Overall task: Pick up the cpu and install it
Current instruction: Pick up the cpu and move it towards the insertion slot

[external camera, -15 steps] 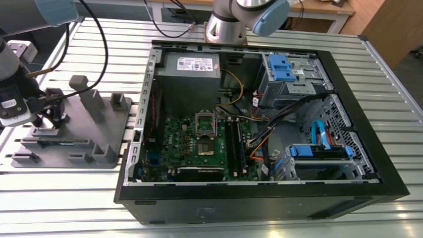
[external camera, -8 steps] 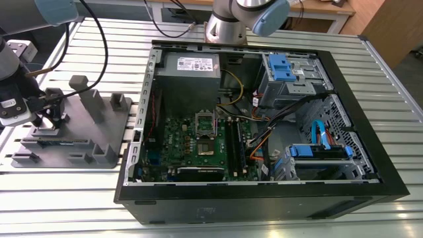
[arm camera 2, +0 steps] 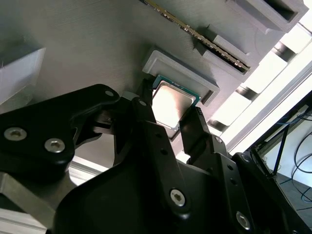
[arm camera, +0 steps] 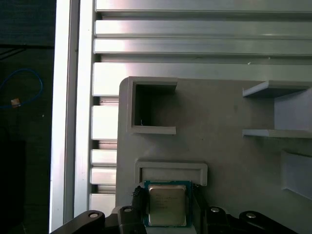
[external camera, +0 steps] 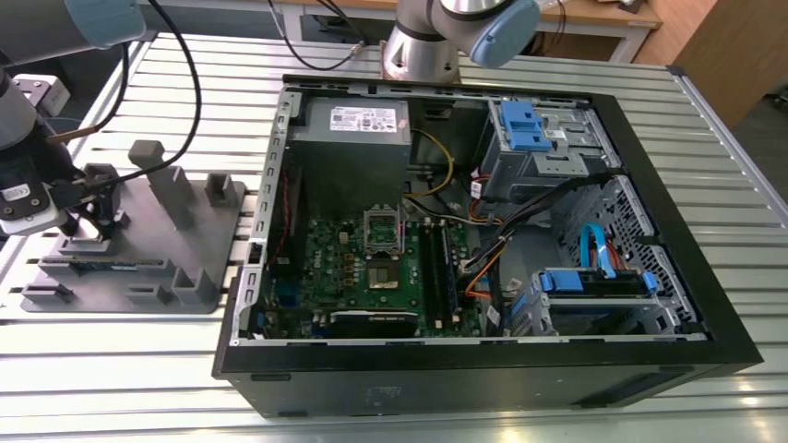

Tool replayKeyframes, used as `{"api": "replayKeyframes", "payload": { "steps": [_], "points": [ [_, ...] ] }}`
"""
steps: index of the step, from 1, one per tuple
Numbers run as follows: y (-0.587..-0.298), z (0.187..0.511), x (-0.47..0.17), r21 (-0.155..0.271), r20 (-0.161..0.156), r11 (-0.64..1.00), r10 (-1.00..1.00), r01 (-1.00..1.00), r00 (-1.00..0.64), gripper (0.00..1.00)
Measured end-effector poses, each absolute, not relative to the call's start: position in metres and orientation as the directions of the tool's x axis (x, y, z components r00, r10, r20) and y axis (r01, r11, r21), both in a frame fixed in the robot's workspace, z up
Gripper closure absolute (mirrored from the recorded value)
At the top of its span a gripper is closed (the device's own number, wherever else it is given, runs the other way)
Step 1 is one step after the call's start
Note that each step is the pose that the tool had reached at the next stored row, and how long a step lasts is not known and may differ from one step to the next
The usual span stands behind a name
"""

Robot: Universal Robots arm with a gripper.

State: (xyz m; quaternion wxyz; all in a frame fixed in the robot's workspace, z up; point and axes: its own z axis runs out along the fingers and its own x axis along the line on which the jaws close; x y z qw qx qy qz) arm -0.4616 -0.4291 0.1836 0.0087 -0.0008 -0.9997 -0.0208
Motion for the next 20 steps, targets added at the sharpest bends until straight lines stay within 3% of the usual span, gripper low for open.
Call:
{"api": "replayKeyframes", "payload": {
  "steps": [9, 10, 20],
  "points": [
    [-0.4291, 0.1835, -0.4616, 0.042, 0.017, 0.999, 0.001, 0.002, -1.000, 0.52],
    [-0.4291, 0.1835, -0.4616, 0.042, 0.017, 0.999, 0.001, 0.002, -1.000, 0.45],
    [-0.4291, 0.1835, -0.4616, 0.042, 0.017, 0.999, 0.001, 0.002, -1.000, 0.45]
  ]
}}
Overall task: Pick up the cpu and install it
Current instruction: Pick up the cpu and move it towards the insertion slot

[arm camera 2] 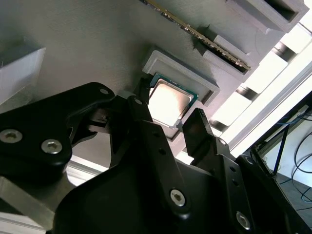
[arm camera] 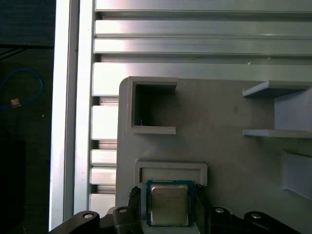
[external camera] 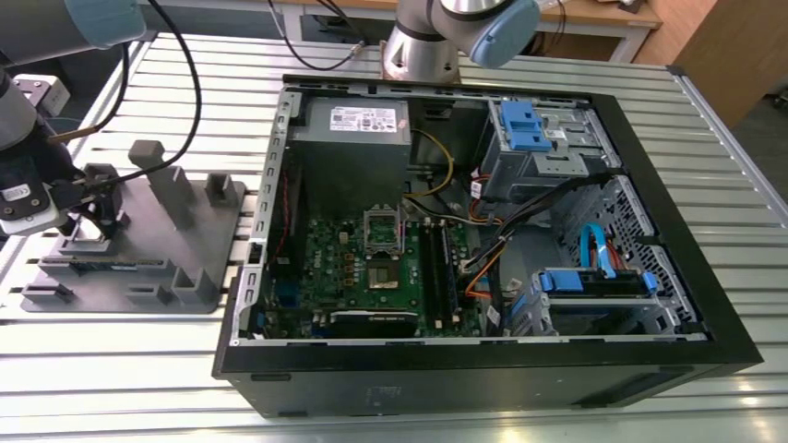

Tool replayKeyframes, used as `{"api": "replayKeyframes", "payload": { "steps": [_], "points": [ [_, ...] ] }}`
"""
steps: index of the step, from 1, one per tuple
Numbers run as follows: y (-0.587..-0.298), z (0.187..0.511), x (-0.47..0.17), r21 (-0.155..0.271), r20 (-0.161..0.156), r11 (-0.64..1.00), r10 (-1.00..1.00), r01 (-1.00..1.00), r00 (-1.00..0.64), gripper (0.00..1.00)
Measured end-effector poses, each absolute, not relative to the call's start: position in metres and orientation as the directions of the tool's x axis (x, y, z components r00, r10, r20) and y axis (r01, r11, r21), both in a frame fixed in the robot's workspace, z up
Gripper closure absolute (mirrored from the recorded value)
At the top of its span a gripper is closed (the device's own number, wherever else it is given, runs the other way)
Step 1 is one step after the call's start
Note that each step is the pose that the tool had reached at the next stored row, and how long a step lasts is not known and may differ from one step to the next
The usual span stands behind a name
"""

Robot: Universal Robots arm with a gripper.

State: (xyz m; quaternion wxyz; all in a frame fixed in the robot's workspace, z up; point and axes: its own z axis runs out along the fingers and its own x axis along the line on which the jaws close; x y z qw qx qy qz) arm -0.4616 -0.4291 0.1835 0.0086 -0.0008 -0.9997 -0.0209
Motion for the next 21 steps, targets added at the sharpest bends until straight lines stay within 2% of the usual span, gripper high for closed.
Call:
{"api": "replayKeyframes", "payload": {
  "steps": [21],
  "points": [
    [-0.4291, 0.1840, -0.4617, 0.035, 0.015, 0.999, 0.001, 0.002, -1.000, 0.45]
  ]
}}
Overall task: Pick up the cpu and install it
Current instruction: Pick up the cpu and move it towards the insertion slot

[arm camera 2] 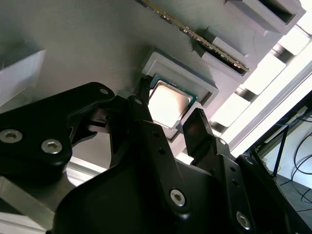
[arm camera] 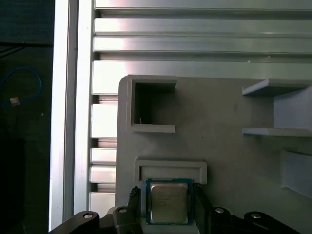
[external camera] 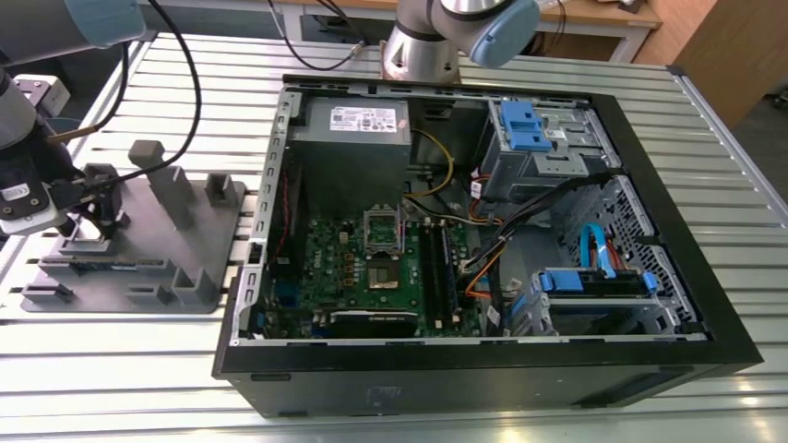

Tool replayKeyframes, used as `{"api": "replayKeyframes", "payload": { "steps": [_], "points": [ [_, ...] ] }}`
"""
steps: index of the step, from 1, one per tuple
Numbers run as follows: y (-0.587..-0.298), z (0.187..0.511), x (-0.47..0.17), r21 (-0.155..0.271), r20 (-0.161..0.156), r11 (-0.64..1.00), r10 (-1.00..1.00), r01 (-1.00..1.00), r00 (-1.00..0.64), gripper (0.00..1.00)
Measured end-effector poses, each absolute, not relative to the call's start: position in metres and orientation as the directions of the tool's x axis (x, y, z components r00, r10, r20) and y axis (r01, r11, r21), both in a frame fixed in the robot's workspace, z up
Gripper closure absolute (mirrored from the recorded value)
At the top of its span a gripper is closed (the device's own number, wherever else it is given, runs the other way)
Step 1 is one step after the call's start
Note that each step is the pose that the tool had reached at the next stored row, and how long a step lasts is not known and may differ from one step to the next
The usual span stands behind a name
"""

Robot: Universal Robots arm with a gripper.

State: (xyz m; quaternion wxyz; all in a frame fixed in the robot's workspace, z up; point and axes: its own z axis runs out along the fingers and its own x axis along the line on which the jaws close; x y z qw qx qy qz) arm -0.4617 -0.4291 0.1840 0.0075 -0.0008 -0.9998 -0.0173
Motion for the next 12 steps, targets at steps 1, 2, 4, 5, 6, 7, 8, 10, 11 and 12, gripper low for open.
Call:
{"api": "replayKeyframes", "payload": {
  "steps": [1, 2, 4, 5, 6, 7, 8, 10, 11, 12],
  "points": [
    [-0.4290, 0.1840, -0.4617, 0.036, 0.014, 0.999, 0.001, 0.002, -1.000, 0.45],
    [-0.4290, 0.1839, -0.4616, 0.036, 0.013, 0.999, 0.001, 0.002, -1.000, 0.45],
    [-0.4291, 0.1838, -0.4615, 0.036, 0.011, 0.999, 0.001, 0.001, -1.000, 0.45],
    [-0.4291, 0.1838, -0.4616, 0.036, 0.010, 0.999, 0.001, 0.001, -1.000, 0.45],
    [-0.4292, 0.1838, -0.4615, 0.036, 0.009, 0.999, 0.001, 0.001, -1.000, 0.45],
    [-0.4292, 0.1838, -0.4615, 0.036, 0.009, 0.999, 0.001, 0.001, -1.000, 0.45],
    [-0.4291, 0.1838, -0.4616, 0.036, 0.008, 0.999, 0.001, 0.001, -1.000, 0.45],
    [-0.4291, 0.1838, -0.4616, 0.036, 0.007, 0.999, 0.001, 0.001, -1.000, 0.45],
    [-0.4291, 0.1838, -0.4616, 0.036, 0.007, 0.999, 0.001, 0.001, -1.000, 0.45],
    [-0.4291, 0.1838, -0.4616, 0.036, 0.007, 0.999, 0.001, 0.001, -1.000, 0.45]
  ]
}}
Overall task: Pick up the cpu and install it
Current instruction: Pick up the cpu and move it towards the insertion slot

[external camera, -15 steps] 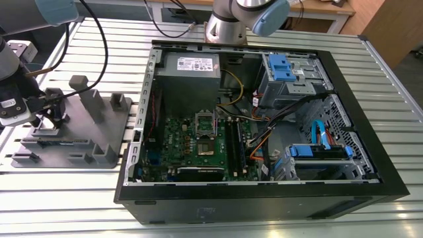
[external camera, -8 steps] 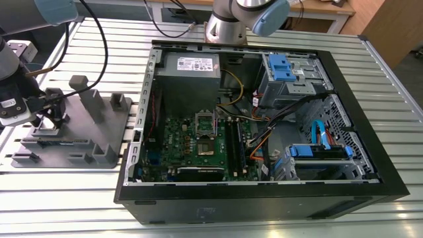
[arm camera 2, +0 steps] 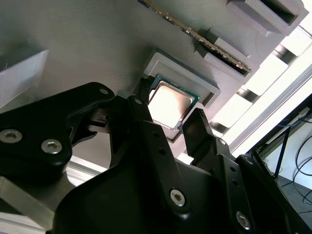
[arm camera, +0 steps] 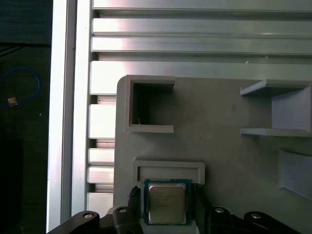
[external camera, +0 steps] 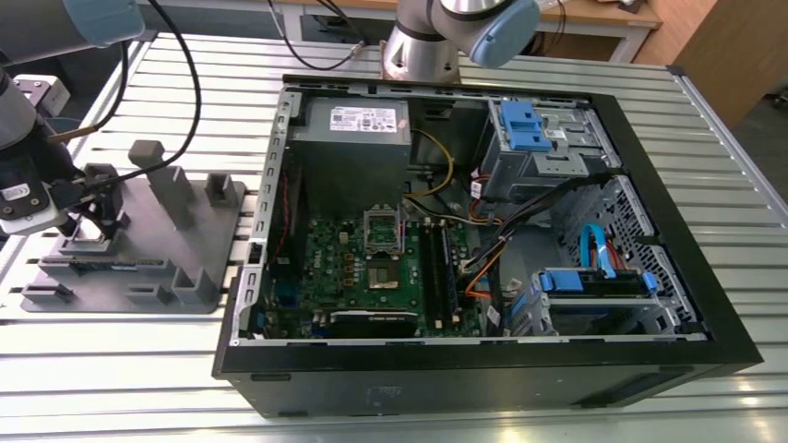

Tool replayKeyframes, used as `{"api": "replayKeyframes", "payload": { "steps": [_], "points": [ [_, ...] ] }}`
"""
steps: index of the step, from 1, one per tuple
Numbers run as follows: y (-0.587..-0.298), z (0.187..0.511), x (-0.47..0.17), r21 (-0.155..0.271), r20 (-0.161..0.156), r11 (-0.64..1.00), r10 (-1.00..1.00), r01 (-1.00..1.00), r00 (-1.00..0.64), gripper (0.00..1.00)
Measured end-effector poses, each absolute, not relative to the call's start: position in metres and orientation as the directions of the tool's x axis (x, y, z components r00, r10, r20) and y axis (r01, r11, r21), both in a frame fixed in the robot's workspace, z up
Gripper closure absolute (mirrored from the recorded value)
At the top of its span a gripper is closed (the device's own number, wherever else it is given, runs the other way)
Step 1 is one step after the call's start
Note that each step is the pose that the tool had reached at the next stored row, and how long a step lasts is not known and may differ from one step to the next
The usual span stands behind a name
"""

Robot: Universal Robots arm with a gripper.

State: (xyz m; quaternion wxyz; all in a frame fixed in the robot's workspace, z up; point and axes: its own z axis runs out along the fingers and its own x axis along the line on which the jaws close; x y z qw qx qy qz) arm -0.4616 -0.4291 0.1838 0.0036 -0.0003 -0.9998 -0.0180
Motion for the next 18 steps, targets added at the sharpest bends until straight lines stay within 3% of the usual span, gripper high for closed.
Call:
{"api": "replayKeyframes", "payload": {
  "steps": [8, 9, 18],
  "points": [
    [-0.4291, 0.1839, -0.4616, 0.036, 0.007, 0.999, 0.001, 0.001, -1.000, 0.47],
    [-0.4291, 0.1839, -0.4616, 0.036, 0.007, 0.999, 0.001, 0.001, -1.000, 0.53],
    [-0.4291, 0.1839, -0.4616, 0.036, 0.007, 0.999, 0.001, 0.001, -1.000, 0.53]
  ]
}}
